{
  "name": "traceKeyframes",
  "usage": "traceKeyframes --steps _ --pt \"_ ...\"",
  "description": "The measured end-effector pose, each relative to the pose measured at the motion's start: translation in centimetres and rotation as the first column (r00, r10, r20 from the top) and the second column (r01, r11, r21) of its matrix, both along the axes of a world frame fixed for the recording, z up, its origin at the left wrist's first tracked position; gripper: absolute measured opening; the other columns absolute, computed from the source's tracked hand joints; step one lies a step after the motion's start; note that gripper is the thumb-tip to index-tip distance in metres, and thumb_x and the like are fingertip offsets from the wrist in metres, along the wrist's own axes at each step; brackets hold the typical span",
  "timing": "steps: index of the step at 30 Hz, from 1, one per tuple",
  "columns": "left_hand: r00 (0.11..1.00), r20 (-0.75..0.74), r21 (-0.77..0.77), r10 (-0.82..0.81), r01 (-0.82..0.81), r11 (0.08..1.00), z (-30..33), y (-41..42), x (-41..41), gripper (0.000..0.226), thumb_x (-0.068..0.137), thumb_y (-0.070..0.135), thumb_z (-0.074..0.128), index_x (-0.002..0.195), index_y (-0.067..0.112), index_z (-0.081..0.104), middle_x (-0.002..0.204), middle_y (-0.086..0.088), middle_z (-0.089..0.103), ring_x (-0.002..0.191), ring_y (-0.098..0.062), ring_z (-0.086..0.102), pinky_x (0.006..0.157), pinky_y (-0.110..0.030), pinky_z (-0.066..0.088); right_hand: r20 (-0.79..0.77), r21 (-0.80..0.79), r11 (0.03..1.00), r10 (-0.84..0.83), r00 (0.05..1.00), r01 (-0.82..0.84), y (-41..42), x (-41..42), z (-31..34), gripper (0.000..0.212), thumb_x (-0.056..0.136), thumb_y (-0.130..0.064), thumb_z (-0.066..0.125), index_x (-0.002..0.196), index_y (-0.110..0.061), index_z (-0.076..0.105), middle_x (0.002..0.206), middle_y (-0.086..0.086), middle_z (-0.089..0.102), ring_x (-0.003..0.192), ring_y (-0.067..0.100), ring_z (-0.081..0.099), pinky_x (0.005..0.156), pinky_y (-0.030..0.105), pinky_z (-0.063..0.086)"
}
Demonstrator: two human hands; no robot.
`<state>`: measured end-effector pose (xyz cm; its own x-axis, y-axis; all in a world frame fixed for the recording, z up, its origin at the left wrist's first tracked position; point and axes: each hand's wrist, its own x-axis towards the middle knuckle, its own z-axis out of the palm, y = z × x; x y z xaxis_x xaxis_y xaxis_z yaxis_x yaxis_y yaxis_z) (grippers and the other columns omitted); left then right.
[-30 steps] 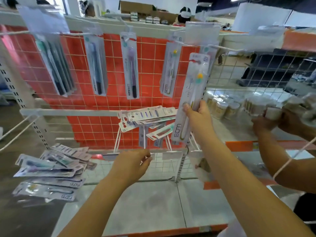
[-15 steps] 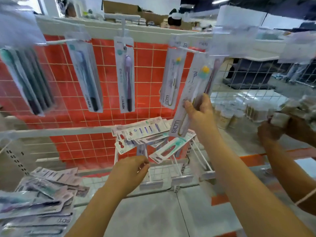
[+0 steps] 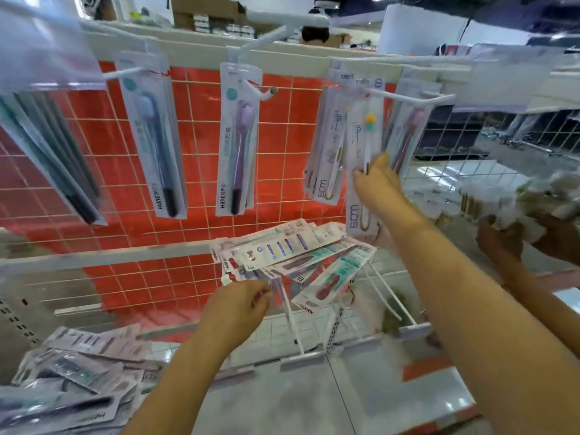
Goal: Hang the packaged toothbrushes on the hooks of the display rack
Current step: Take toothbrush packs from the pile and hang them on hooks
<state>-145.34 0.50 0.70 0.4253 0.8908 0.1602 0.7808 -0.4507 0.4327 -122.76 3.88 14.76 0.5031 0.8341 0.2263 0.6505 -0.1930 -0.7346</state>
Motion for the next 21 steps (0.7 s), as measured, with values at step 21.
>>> traceKeyframes --steps 21 --pt "0.998 0.015 -0.031 0.060 -0.060 0.998 -0.4 -0.8 -0.2 0.019 0.094 0.029 0.049 0.100 0.023 0.066 0.085 0.002 0.070 0.077 -0.017 0.061 0.069 -0.030 0.051 -0.205 -0.021 0.996 0.086 0.975 -0.092 2.2 1.9 -5.7 0.069 0.089 -0.042 0.058 0.142 -0.009 0.029 0.140 0.011 0.044 0.126 0.027 0.045 0.101 0.035 0.038"
